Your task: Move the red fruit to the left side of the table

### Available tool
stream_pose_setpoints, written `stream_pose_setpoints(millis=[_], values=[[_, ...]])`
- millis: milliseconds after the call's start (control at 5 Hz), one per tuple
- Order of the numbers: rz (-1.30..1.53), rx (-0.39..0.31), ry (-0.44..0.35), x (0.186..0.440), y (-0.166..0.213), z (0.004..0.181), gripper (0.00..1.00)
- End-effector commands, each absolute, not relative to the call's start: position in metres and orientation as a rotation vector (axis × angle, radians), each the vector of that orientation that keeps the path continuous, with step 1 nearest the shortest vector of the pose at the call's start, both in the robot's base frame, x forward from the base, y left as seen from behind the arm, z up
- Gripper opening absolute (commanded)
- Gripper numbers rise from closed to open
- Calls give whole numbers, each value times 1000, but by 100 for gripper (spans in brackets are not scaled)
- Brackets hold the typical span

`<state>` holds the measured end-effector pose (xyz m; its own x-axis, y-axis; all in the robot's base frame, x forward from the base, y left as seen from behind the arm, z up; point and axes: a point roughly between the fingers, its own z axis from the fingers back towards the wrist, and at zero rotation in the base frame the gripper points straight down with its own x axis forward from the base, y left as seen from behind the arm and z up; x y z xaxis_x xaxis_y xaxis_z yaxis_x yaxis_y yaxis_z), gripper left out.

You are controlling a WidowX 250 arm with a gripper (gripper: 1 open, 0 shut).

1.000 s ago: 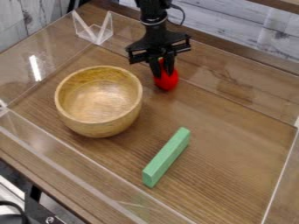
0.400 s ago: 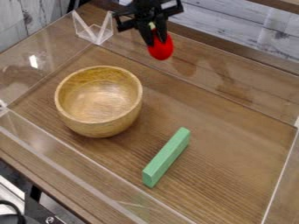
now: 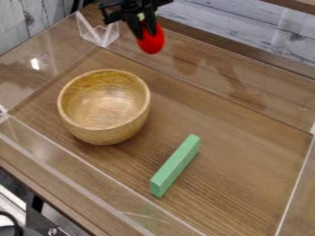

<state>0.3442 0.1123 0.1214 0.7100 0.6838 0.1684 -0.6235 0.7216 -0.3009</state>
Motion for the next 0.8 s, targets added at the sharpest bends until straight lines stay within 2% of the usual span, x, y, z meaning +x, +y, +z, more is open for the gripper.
stream_pose_setpoints(millis=[0, 400, 600], values=[[632, -195, -362, 332, 147, 140, 0], [750, -101, -356, 330, 170, 109, 0], [795, -65, -356, 332, 183, 87, 0]])
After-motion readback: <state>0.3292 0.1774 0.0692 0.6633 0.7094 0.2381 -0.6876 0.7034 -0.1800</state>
